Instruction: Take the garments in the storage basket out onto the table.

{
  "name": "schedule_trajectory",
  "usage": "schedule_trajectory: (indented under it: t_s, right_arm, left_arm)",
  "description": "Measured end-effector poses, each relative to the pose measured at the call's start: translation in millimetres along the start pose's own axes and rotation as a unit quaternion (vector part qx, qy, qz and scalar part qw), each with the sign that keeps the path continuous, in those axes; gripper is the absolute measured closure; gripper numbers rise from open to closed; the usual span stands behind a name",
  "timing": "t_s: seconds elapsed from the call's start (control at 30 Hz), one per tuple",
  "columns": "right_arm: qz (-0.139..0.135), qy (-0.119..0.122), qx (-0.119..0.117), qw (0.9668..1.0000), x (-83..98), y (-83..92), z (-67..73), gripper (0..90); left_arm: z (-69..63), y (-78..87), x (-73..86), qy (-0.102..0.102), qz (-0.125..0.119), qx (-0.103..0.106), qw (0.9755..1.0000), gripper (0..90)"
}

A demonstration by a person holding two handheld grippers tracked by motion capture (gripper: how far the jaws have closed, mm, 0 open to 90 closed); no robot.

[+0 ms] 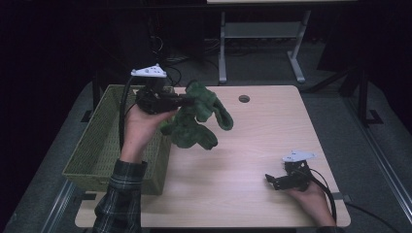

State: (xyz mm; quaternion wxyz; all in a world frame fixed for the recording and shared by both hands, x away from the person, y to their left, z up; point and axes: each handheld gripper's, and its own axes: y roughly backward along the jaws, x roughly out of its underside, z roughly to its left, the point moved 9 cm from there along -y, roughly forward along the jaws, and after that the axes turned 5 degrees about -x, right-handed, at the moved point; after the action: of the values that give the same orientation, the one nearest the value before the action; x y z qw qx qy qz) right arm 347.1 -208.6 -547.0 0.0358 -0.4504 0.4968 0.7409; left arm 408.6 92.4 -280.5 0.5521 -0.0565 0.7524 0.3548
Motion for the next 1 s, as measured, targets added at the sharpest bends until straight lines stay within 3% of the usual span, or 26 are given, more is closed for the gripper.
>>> schedule_trajectory:
  t_s: [0.63,0.87,1.0]
  right_arm:
    - [0.0,-0.001,0.0,1.0,0.0,0.0,0.1,2.4]
    - [0.0,-0.001,0.0,1.0,0.0,0.0,0.1,2.4]
    - [0.0,0.0,0.0,1.0,0.0,-0.1,0.1,2.4]
  left_arm:
    - [-38.3,-76.9,36.0,0.008,0.036,0.041,0.9985,84.8]
    - [-48.8,-105.7,55.6,0.01,0.061,0.053,0.9967,84.8]
    - [-53.1,-121.0,64.9,0.023,0.067,0.067,0.9953,84.8]
